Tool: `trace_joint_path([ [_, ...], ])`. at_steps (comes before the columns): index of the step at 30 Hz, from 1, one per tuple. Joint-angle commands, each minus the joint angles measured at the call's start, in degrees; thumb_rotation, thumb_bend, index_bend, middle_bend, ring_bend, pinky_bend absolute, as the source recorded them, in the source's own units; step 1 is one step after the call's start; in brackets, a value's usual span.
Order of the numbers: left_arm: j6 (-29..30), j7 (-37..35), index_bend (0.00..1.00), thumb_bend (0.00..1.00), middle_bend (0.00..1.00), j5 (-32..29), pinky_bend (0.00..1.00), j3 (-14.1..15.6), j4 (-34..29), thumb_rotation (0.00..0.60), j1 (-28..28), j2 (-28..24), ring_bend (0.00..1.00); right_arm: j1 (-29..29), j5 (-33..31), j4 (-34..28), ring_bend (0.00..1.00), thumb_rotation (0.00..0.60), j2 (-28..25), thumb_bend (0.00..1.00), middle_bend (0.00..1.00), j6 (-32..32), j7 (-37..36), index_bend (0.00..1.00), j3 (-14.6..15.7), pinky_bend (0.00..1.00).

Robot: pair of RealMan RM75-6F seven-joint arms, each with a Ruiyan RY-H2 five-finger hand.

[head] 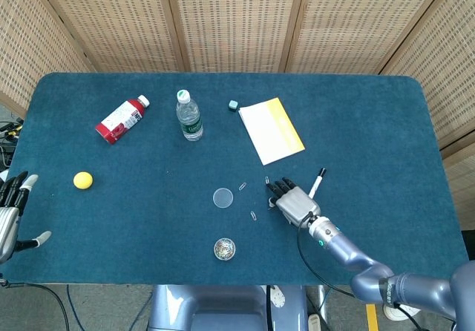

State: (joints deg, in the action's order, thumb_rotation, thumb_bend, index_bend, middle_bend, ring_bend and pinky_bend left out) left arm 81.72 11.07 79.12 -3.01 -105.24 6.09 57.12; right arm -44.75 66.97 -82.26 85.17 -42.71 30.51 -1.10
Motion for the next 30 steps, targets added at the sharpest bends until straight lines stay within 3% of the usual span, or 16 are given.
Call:
trace_joint_path([
  [1, 0.1, 0.1, 0.00, 0.00, 0.00, 0.1, 0.00, 0.0, 0.0, 0.600, 0.0, 0.0, 0.00, 0.3, 0.6, -1.0, 0.00, 0.600, -1.0, 0.78, 0.00, -0.5, -0.5, 0.41, 0.4, 0.00],
  [3, 0.1, 0.2, 0.00, 0.00, 0.00, 0.2, 0.00, 0.1, -0.1, 0.600, 0.0, 0.1, 0.00, 0.5, 1.6, -1.7, 0.00, 0.600, -1.6, 0.77, 0.00, -1.2, -1.4, 0.42, 0.4, 0.00],
  [5, 0.2, 0.3, 0.00, 0.00, 0.00, 0.3, 0.00, 0.1, -0.1, 0.600, -0.1, 0.1, 0.00, 1.1, 3.5, -2.0, 0.00, 0.600, -1.7, 0.65, 0.00, -3.3, -3.6, 0.42, -0.2, 0.00],
  [7, 0.4, 0.3, 0.00, 0.00, 0.00, 0.4, 0.00, 0.2, -0.2, 0.600, -0.1, 0.1, 0.00, 1.9, 4.7, -1.2, 0.00, 0.600, -0.7, 0.46, 0.00, -5.8, -6.7, 0.41, -1.4, 0.00],
  [11, 0.4, 0.4, 0.00, 0.00, 0.00, 0.3, 0.00, 0.2, -0.2, 0.600, -0.1, 0.2, 0.00, 2.2, 5.6, 1.2, 0.00, 0.600, 1.3, 0.24, 0.00, -6.9, -9.9, 0.41, -2.4, 0.00],
  [30, -0.2, 0.5, 0.00, 0.00, 0.00, -0.8, 0.00, -0.1, 0.1, 0.600, 0.2, 0.2, 0.00, 1.5, 8.5, 7.6, 0.00, 0.600, 5.8, 0.23, 0.00, -6.1, -12.8, 0.44, -2.2, 0.00],
])
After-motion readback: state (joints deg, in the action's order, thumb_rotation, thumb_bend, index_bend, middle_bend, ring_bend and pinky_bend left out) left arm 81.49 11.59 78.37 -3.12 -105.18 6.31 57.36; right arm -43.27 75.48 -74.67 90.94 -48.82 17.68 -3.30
